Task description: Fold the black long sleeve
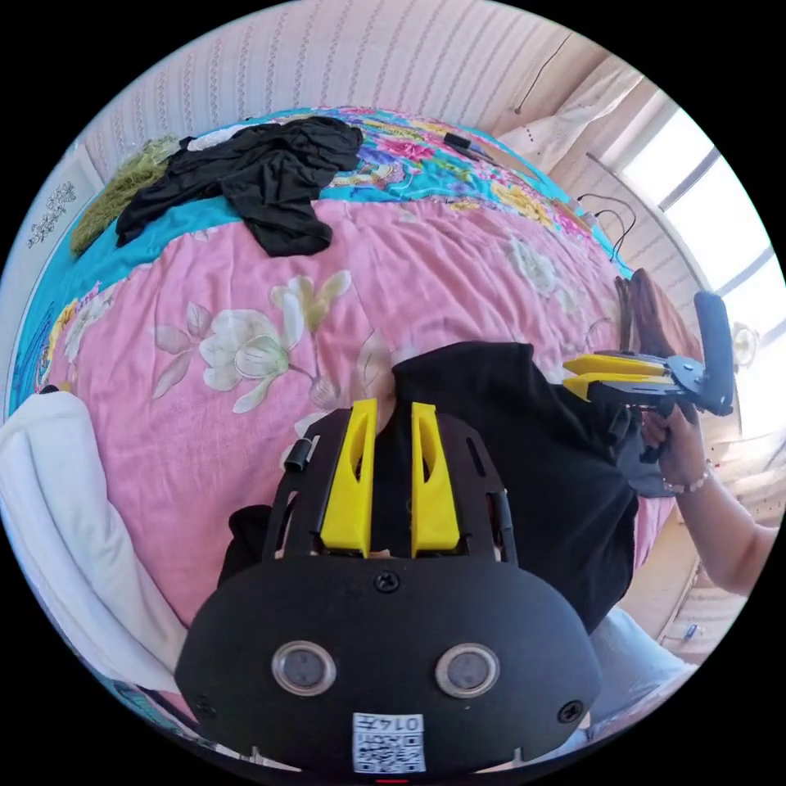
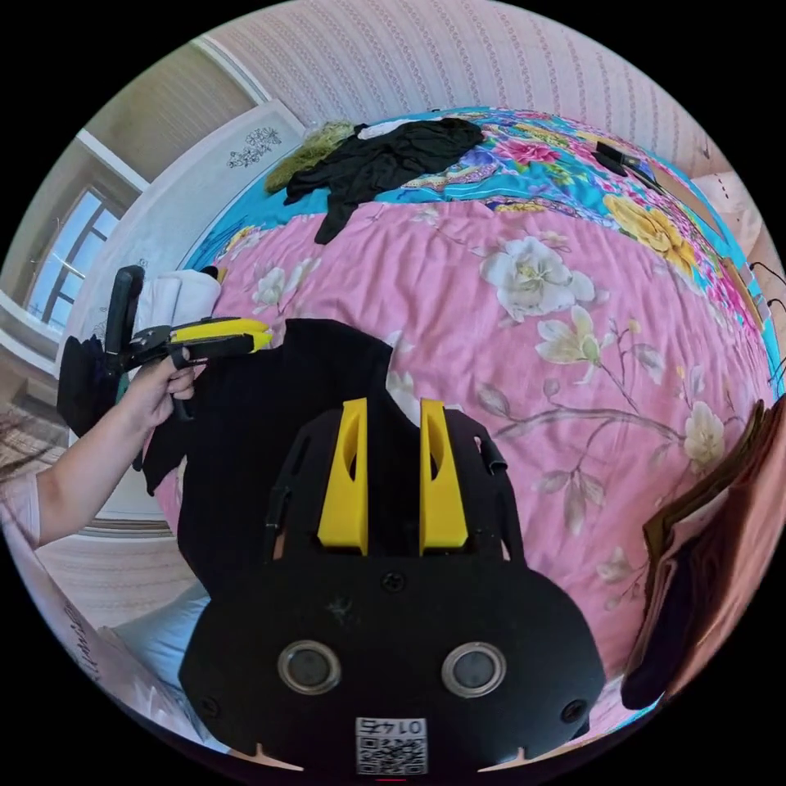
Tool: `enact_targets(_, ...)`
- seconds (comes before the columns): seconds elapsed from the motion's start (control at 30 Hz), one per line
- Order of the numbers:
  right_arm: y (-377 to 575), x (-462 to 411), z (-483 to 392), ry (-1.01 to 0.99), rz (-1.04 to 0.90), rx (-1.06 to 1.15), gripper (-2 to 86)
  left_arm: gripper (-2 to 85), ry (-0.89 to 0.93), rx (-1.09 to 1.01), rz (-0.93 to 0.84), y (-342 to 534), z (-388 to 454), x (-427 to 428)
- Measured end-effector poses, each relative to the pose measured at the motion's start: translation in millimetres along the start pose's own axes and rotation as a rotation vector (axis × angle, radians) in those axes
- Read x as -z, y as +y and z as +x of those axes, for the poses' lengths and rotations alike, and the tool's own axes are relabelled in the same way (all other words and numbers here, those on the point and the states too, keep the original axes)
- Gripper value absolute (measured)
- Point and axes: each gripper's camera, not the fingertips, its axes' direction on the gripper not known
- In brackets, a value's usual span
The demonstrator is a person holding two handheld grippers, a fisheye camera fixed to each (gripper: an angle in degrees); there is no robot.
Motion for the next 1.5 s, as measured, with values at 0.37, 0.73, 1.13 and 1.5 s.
enact_targets(0.37, 11, 30, 53, -0.078, -0.028, 0.036, 1.1, -0.8, -0.028, -0.021, 0.056, -28, 29, -47)
enact_targets(0.73, 113, 108, 93, -0.117, 0.144, -0.032, 1.2, 5.2, 0.01, -0.007, 0.141, -5, 35, -41)
enact_targets(1.13, 492, 235, 168, 0.058, 0.228, -0.713, 5.8, 4.4, 0.028, -0.296, 0.089, 50, 188, -35)
enact_targets(1.5, 650, 301, 201, 0.255, 0.432, -0.91, 9.5, 5.9, 0.142, -0.734, 0.112, 7, 456, -101)
